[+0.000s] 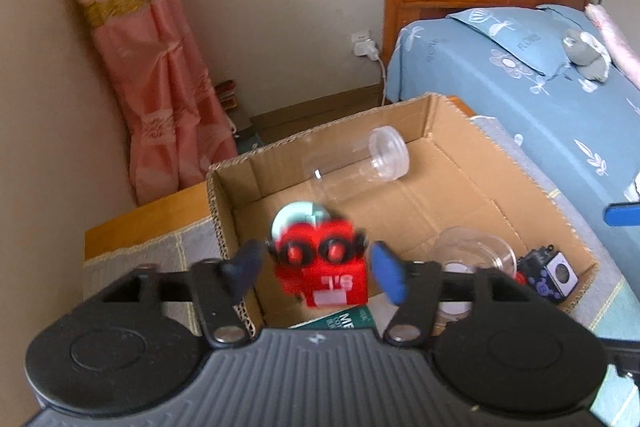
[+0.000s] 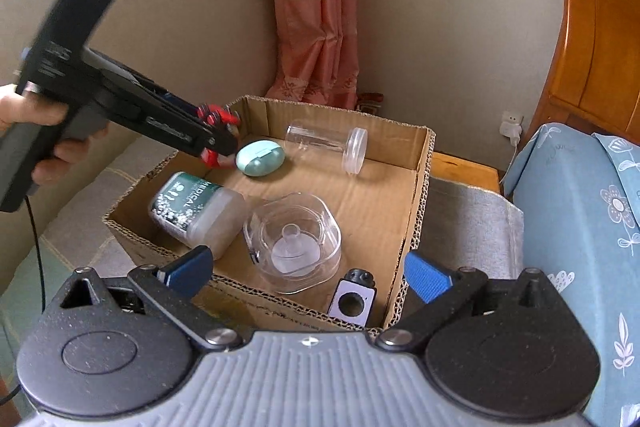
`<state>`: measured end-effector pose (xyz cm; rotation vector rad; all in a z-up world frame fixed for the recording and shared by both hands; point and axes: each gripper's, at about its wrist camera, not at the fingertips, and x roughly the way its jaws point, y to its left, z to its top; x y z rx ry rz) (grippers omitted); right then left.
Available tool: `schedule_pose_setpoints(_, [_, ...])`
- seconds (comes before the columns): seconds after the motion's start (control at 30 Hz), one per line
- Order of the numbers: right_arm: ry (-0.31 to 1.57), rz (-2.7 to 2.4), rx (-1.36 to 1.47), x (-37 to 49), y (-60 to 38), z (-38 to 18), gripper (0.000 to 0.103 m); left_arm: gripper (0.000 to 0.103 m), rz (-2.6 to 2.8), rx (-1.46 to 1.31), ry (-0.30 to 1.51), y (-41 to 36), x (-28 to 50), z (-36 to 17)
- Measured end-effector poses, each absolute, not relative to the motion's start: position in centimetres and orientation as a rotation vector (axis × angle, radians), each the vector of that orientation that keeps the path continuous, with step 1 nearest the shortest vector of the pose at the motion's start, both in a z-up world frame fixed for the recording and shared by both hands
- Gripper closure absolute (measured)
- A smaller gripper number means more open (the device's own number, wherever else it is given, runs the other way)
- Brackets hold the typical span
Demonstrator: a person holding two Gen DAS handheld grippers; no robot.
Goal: Organize rigid objects
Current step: 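Carry container and red toy into the box, open right tool then left tool, then withdraw both open tools from the box back over the table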
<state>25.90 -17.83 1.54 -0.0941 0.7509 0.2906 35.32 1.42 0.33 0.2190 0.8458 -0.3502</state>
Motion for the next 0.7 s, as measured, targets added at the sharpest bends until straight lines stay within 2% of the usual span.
schedule_pose_setpoints(0.03, [0.752, 0.293, -0.093, 25.7, -17.8, 1.7, 0.000, 0.020, -0.341, 0.214, 0.843, 1.6, 35.1, 0.3])
schedule_pose_setpoints(0.23, [0.747, 0.300, -0.107, 24.5, -17.2, 2.2, 0.000, 0.008, -0.337, 0.202, 0.810, 2.4, 33.1, 1.2])
schedule_pose_setpoints(0.7, [0.719, 0.294, -0.067, 19.1, -16.0, 3.2, 0.000, 0.004, -0.346, 0.180, 0.754, 3.6, 25.9, 3.9])
